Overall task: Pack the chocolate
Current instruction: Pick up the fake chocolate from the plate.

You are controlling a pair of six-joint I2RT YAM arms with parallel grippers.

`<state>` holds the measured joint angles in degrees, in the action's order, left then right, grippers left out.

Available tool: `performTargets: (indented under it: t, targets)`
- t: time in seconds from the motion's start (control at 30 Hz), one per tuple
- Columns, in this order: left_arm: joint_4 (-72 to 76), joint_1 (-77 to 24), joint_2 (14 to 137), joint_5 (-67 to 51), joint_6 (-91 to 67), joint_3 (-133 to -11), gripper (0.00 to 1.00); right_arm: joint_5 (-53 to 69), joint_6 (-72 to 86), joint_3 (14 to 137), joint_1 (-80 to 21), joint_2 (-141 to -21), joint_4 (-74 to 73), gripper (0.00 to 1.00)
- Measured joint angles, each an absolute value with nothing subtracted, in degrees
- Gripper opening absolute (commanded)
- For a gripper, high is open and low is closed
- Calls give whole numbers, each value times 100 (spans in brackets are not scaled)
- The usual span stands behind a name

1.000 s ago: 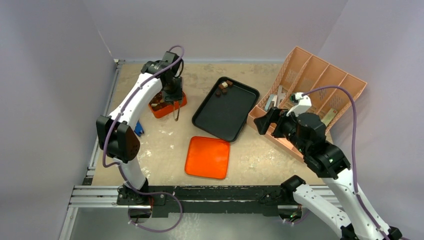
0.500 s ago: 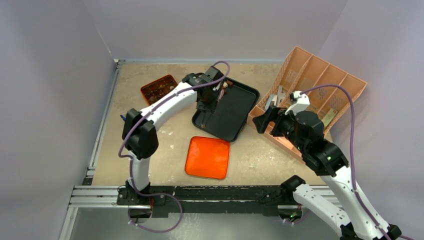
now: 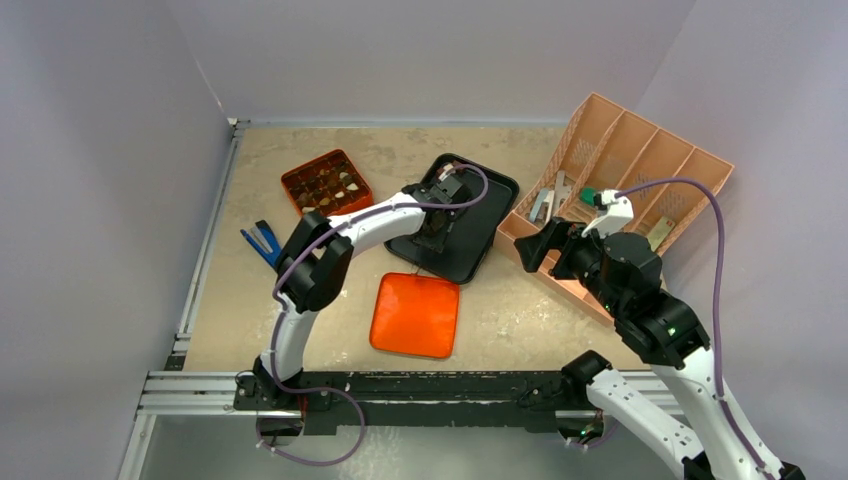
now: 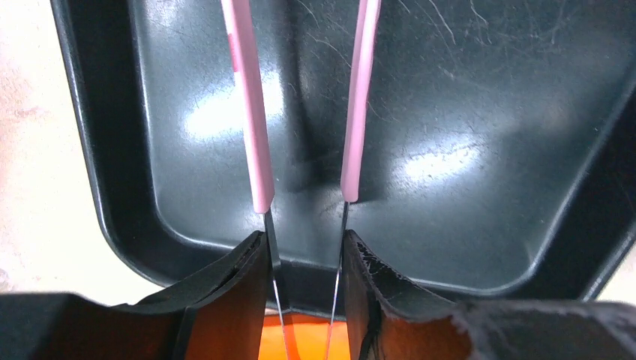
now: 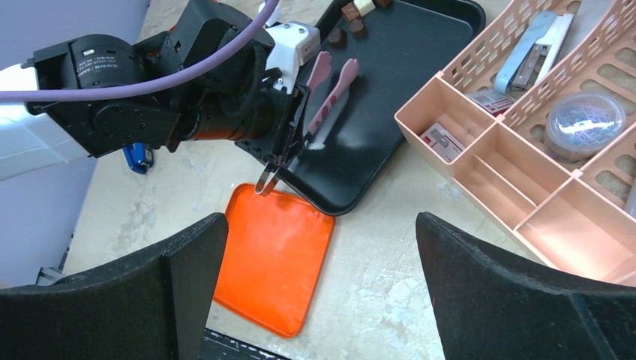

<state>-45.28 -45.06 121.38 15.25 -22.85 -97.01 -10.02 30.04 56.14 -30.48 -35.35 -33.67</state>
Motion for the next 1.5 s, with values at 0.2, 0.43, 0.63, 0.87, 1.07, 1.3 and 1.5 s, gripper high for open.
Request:
performTargets:
  t: [0.2, 0.43, 0.63, 0.87, 1.07, 1.3, 1.5]
  targets:
    - [-4093, -4508, 12136, 1815, -2274, -9371, 45, -1063, 3000, 5625, -3048, -3538, -3413, 97]
    - [-3916, -4515, 12136, 1988, -2272, -9214, 38, -1083, 2995, 5645, -3048, -3566, -3417, 97]
    - [-3887, -4515, 12110, 1999, -2276, -9196, 33, -1096, 3000, 5645, -3048, -3562, -3420, 97]
    - [-4191, -4515, 11408, 1765, -2296, -9196, 33, -1079, 3004, 5645, -3048, -3645, -3365, 96]
    - [-4471, -4515, 10481, 1343, -2340, -9205, 31, -937, 3059, 5645, -3048, -3913, -3179, 88]
    - [-4775, -4515, 10068, 628, -2338, -9196, 30, -578, 3275, 5631, -3048, -4534, -2536, 64]
    - [-4814, -4517, 9706, 113, -2292, -9028, 30, -298, 3457, 5631, -3048, -5500, -1686, 49]
